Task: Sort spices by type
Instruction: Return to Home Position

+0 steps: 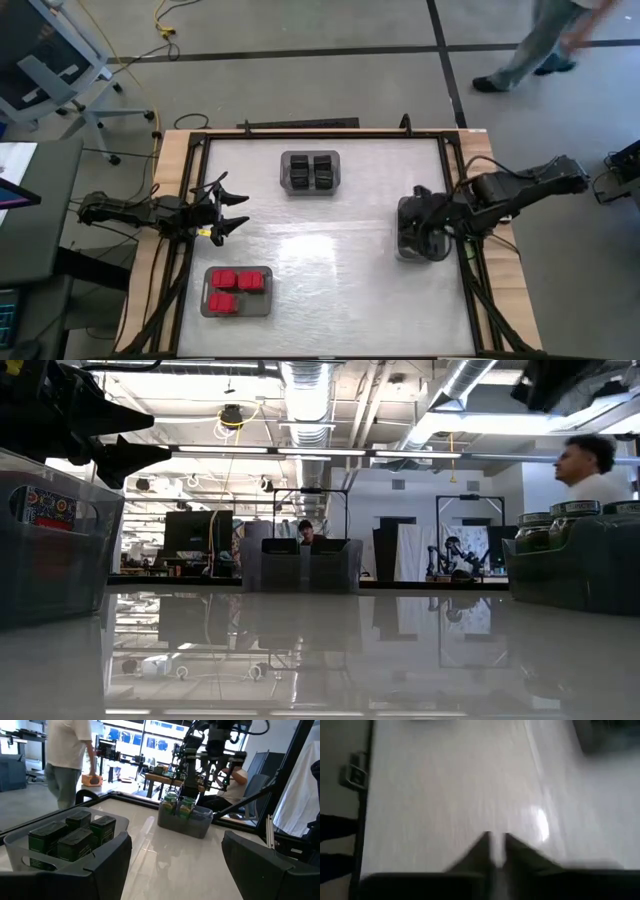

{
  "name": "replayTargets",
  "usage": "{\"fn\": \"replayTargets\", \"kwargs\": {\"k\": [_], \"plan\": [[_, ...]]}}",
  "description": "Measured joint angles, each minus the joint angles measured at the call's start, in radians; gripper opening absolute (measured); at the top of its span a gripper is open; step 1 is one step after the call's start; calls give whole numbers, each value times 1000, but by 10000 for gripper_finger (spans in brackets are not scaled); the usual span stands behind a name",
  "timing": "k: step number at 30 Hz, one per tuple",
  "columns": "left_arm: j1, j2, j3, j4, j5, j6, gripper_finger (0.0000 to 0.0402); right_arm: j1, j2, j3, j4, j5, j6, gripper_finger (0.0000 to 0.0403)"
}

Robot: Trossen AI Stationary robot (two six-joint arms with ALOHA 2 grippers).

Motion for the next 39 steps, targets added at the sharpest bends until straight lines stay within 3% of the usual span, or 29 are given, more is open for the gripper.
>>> {"fn": "replayTargets", "kwargs": {"k": [2, 3, 9, 18, 25, 39], "plan": [[0, 0, 0, 0, 0, 0, 298, 29, 6, -28, 118, 28, -56, 32], [0, 0, 0, 0, 0, 0, 298, 36, 6, -39, 174, 41, -81, 21], [0, 0, 0, 0, 0, 0, 298, 46, -57, -45, 273, 71, -154, 18], [0, 0, 0, 0, 0, 0, 298, 45, -360, -118, 295, 179, -181, 17], [0, 0, 0, 0, 0, 0, 298, 38, -581, -370, 453, 246, -180, 14], [0, 0, 0, 0, 0, 0, 298, 34, -989, -884, 908, 254, -245, 18]]}}
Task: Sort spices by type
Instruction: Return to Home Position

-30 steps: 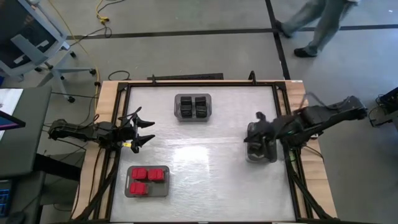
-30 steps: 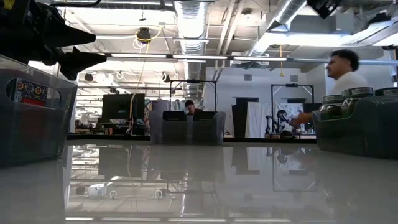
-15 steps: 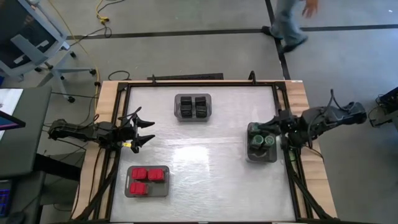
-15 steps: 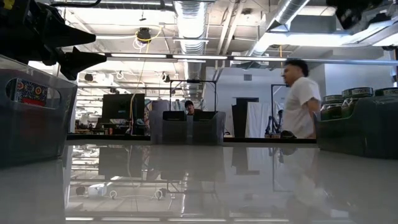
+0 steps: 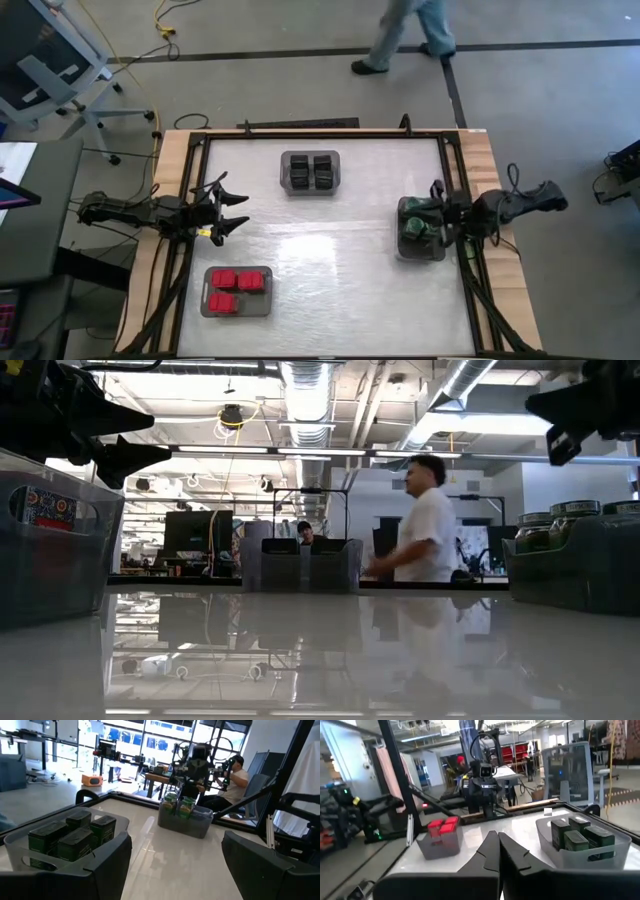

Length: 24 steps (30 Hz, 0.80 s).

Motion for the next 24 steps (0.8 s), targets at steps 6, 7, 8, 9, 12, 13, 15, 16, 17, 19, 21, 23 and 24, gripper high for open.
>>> {"fn": "replayTargets", "kwargs": {"k": [6, 7, 8, 9, 12, 13, 15, 16, 17, 19, 21, 23, 24], "plan": [[0, 7, 3, -3, 0, 0, 298, -36, 0, -103, 194, -4, -96, 19], [0, 8, 6, -6, 0, 0, 298, -46, 1, -110, 230, -4, -122, 19], [0, 9, 9, -8, 1, 0, 298, -55, 1, -120, 265, -4, -147, 19], [0, 12, 11, -10, 1, 0, 298, -66, 0, -129, 286, -4, -177, 19], [0, 13, 11, -10, 1, 0, 298, -98, 0, -136, 315, -5, -218, 19], [0, 13, 11, -10, 1, 0, 298, -108, 0, -136, 316, -9, -220, 19], [0, 13, 11, -11, 1, 0, 298, -122, 0, -136, 313, -39, -220, 19], [0, 13, 11, -11, 1, 0, 298, -128, 0, -136, 307, -62, -216, 19], [0, 13, 11, -11, 1, 0, 298, -133, 0, -135, 296, -88, -207, 19], [0, 13, 11, -13, 1, 0, 298, -141, 0, -135, 252, -122, -199, 19], [0, 13, 11, -13, 1, 0, 298, -143, 0, -135, 176, -129, -194, 19], [0, 13, 11, -13, 1, 0, 298, -143, 1, -135, 106, -133, -145, 19], [0, 13, 11, -13, 0, 0, 298, -143, 1, -131, 77, -143, -111, 19]]}}
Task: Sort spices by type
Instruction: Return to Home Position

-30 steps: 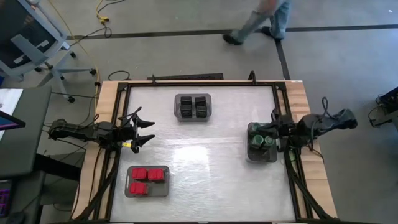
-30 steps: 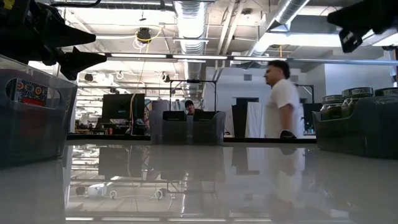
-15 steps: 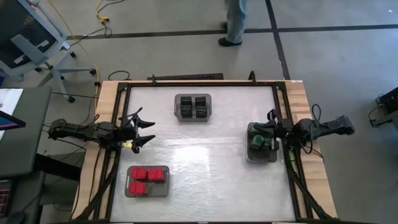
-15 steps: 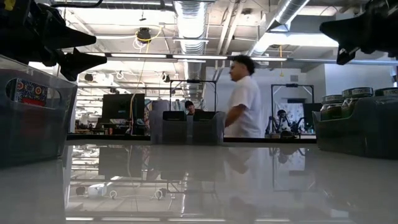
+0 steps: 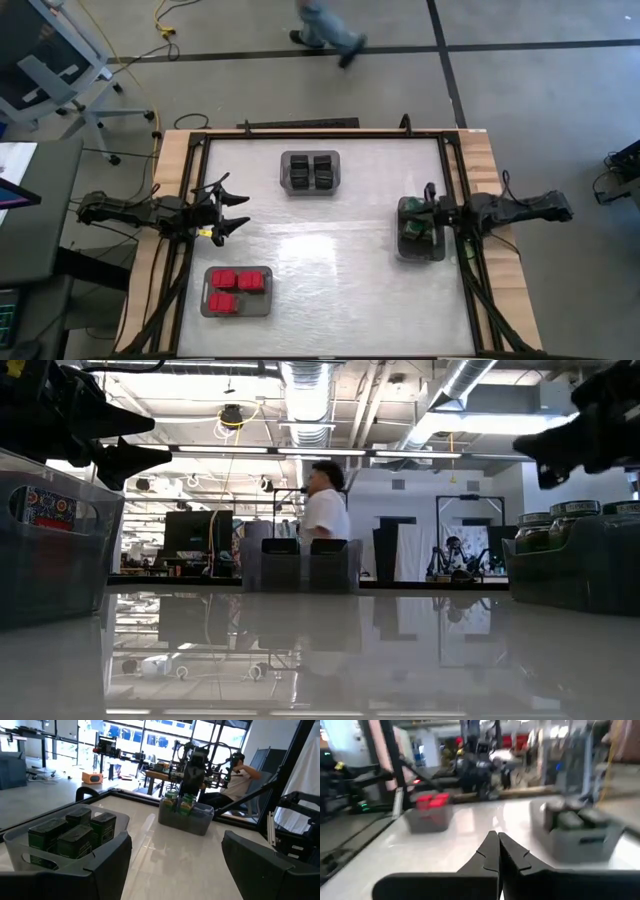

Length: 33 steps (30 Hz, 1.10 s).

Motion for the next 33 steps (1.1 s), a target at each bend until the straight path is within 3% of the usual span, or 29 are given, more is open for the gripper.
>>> {"fn": "replayTargets", "kwargs": {"k": [8, 33], "plan": [[0, 0, 0, -1, 0, 0, 298, 0, 0, 139, -414, -76, 130, 20], [0, 0, 0, -2, 0, 0, 298, 74, 0, 93, -410, -76, 95, 21]]}}
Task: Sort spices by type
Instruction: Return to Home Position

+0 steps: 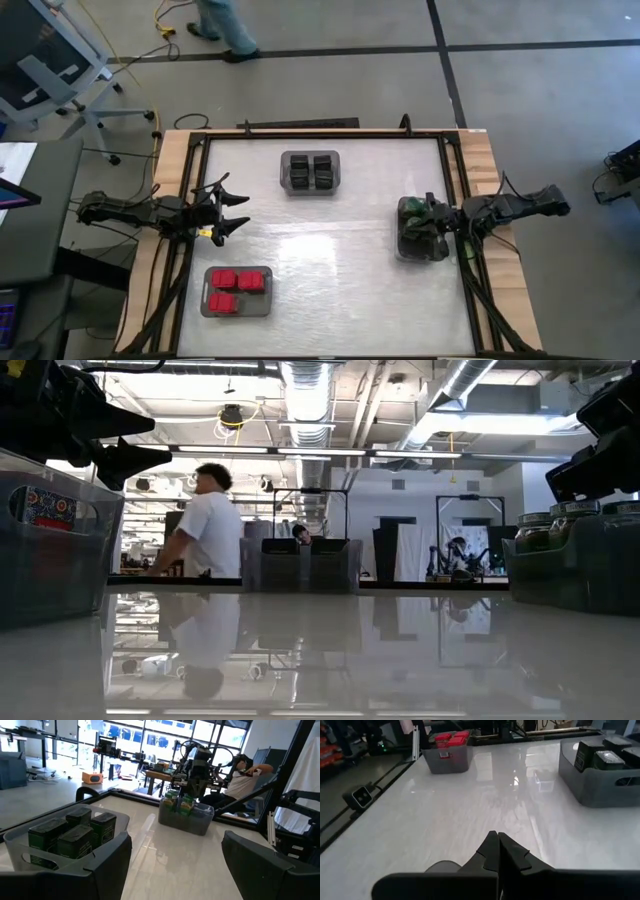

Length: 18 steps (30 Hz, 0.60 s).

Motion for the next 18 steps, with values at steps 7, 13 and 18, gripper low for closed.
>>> {"fn": "replayTargets", "kwargs": {"k": [7, 13, 18], "plan": [[0, 0, 0, 0, 0, 0, 298, 0, 0, 0, -2, 0, -28, 21], [0, 0, 0, 0, 0, 0, 298, -1, 0, -1, -2, 1, -32, 21], [0, 0, 0, 0, 0, 0, 298, -1, 0, -1, -2, 8, -34, 21]]}}
